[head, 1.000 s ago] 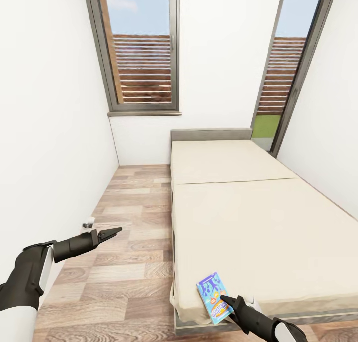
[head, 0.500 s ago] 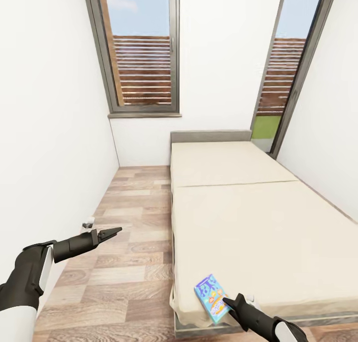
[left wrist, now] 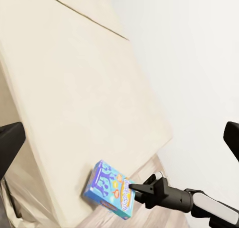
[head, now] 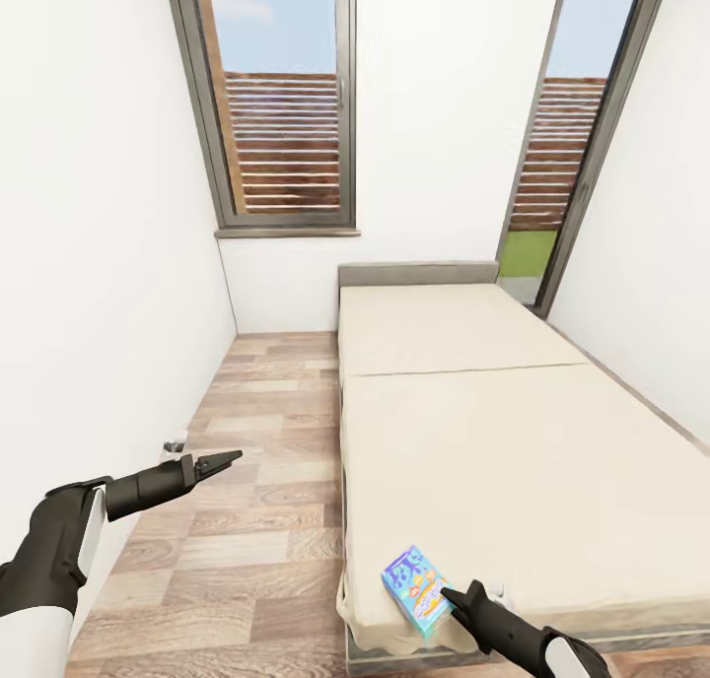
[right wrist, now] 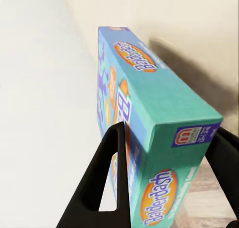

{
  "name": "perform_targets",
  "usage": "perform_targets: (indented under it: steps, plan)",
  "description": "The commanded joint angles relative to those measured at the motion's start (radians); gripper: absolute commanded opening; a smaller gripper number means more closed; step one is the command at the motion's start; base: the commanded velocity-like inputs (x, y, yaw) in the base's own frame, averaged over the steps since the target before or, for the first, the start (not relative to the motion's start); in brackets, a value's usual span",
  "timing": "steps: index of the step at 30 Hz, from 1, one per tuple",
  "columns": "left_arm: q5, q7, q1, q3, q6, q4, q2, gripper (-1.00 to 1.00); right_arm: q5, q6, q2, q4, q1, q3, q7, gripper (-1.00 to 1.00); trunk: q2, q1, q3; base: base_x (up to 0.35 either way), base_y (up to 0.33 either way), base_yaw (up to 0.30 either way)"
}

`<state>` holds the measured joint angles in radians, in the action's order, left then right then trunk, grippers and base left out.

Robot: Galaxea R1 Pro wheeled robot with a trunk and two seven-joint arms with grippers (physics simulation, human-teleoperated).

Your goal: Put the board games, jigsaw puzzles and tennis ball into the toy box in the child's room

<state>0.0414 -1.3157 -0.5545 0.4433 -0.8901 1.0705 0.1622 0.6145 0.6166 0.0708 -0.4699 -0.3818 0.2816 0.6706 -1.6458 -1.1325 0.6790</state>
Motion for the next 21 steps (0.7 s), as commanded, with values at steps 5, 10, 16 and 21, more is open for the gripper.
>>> perform_targets:
  steps: [5, 10, 16, 21]
  plan:
    - [0.005, -0.007, -0.001, 0.002, -0.01, 0.0, 0.0, 1.0, -0.003, 0.003, 0.0, 0.0, 0.0, 0.004, 0.042, -1.0, 0.035, 0.019, -0.015, 0.0, 0.0, 0.0]
    - [0.005, -0.007, -0.001, 0.002, -0.01, 0.0, 0.0, 1.0, -0.002, 0.003, 0.0, 0.0, 0.0, 0.004, 0.05, -1.0, 0.07, 0.039, -0.03, 0.0, 0.0, 0.0]
    - [0.005, -0.007, -0.001, 0.002, -0.01, 0.0, 0.0, 1.0, -0.005, 0.003, -0.001, 0.0, 0.0, 0.004, 0.048, -1.0, 0.112, 0.062, -0.049, 0.0, 0.0, 0.0]
    - [0.005, -0.007, -0.001, 0.002, -0.01, 0.001, 0.0, 1.0, -0.005, 0.004, -0.017, -0.036, 0.0, 0.002, 0.047, -1.0, 0.147, 0.081, -0.065, 0.0, 0.0, 0.0]
